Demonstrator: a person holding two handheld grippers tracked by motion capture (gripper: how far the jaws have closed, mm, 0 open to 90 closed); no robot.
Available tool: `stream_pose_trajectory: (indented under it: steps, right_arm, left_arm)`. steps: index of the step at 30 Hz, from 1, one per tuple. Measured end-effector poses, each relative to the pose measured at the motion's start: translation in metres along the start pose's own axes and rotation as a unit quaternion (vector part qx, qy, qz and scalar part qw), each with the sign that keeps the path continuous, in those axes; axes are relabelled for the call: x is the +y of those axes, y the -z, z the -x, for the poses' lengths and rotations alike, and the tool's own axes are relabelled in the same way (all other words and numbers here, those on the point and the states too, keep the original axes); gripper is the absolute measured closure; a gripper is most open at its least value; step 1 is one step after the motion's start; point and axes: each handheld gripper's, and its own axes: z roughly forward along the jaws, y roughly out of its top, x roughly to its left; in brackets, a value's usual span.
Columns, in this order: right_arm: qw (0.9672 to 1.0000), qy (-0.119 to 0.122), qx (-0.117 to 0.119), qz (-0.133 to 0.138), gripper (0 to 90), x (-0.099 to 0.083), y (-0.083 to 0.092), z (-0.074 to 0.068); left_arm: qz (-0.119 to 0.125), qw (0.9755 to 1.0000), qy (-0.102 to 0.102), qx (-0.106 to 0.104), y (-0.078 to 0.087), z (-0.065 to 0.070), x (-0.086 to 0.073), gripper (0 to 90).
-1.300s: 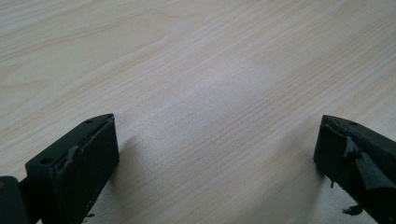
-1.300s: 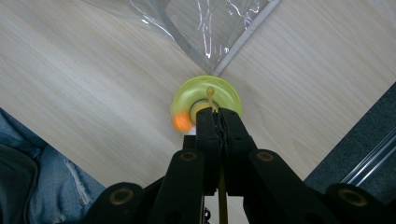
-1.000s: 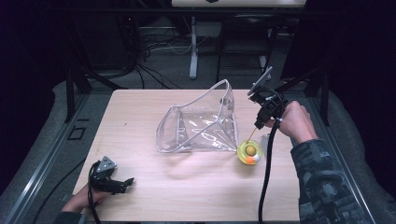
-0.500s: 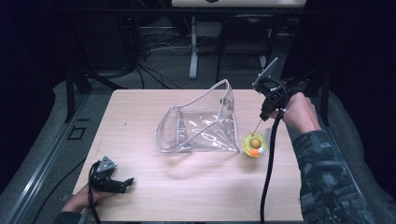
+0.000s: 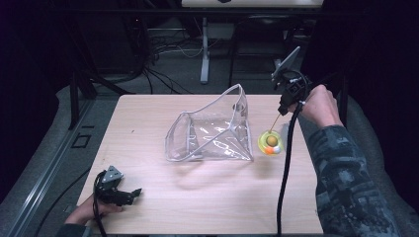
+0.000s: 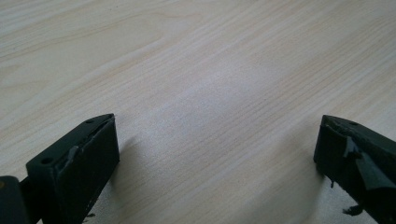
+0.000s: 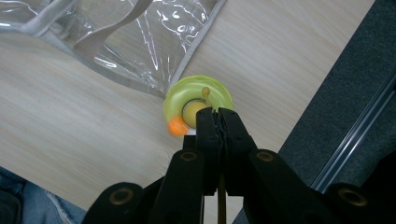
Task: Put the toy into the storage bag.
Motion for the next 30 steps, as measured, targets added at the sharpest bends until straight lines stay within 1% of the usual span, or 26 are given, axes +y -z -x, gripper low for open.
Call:
stream_pose_trajectory:
  steps: [4,10,14,20,22,23,30]
  right_arm:
    - [1.0,-0.005,-0.003,0.004,87.7,0.004,0.002,0.001]
    - [0.9999,0.003,-0.015,-0.001,87.7,0.009,0.003,0.002]
    - [0.9998,0.006,-0.019,0.0,87.6,0.011,0.005,0.002]
    - [0.9996,0.009,-0.027,0.001,87.7,0.017,0.013,0.0]
    - [0.9992,0.008,-0.039,0.004,87.7,0.019,0.016,0.0]
    - [0.9989,0.013,-0.045,0.0,87.6,0.021,0.017,-0.001]
    - [0.9989,0.008,-0.047,0.0,87.7,0.027,0.023,0.002]
  left_arm:
    - [0.0,1.0,0.001,0.0,0.0,0.0,0.0,0.3]
    - [0.0,1.0,0.0,0.0,0.0,0.0,0.0,0.3]
    - [0.0,1.0,0.0,0.0,0.0,0.0,0.0,0.3]
    - [0.0,1.0,0.001,0.0,0.0,0.0,0.0,0.3]
    - [0.0,1.0,0.001,0.0,0.0,0.0,0.0,0.3]
    - [0.0,1.0,0.001,0.0,0.0,0.0,0.0,0.3]
    - [0.0,1.0,0.0,0.0,0.0,0.0,0.0,0.3]
